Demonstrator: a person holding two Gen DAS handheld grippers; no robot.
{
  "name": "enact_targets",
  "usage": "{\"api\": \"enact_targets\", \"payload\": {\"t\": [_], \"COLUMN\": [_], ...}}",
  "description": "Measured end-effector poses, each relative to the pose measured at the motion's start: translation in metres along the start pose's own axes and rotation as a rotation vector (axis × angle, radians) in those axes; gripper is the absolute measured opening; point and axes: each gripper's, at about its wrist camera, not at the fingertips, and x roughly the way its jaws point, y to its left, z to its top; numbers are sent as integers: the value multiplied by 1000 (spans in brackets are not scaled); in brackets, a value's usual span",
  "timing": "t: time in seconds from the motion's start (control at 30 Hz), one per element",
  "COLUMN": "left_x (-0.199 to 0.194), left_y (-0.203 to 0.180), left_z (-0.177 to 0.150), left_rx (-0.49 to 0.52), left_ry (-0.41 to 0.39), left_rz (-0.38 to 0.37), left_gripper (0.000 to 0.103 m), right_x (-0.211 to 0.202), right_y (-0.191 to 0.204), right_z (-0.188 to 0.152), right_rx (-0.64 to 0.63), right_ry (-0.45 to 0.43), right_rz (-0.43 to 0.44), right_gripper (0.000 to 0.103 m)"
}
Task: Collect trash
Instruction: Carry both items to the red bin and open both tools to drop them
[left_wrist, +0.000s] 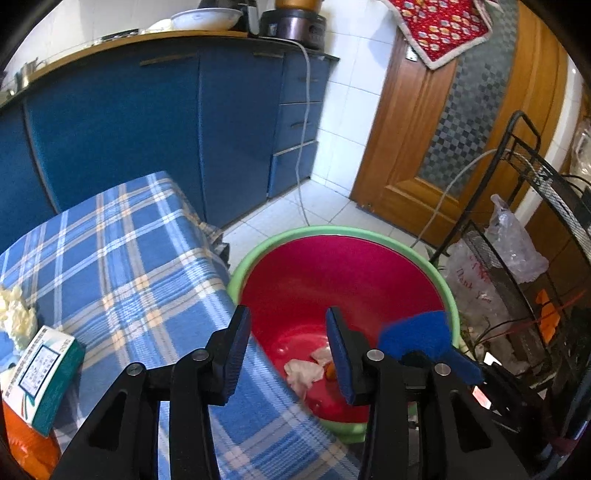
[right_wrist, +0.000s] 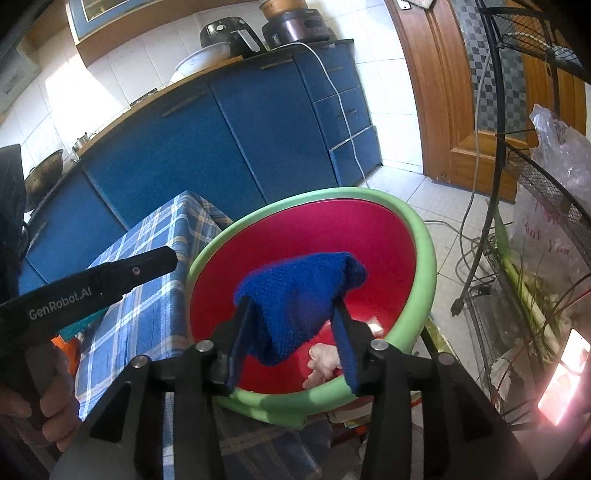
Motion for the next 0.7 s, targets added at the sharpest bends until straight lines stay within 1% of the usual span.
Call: {"api": "enact_targets", "payload": {"t": [0.07,0.13,0.33,0.43,0.5,0.7], "left_x": [-1,-3,-14,-22,-28,-53], "left_y": [4,8,15,16,18,20], "left_z": [0,0,-1,-2,-3,-10], "left_rx": [-15,-28,-63,-65,-69,-80], "left_ry": [2,3,3,-8,-14,-37], "left_rz": [12,19,38,42,43,29], "left_gripper": [49,50,52,53,53,55], "right_x": [-2,-5,-14,-21,-23,-38], "right_y": [2,5,7,10,13,20], "right_z": [0,1,3,3,2,-1], "right_rx": [-8,-16,-18,-34,-50,-66], "right_ry": [-7,-19,-41,-60,-62,-79], "right_rz": [-11,-16,6,19,7,13], "right_gripper": [55,60,65,72,72,72]}}
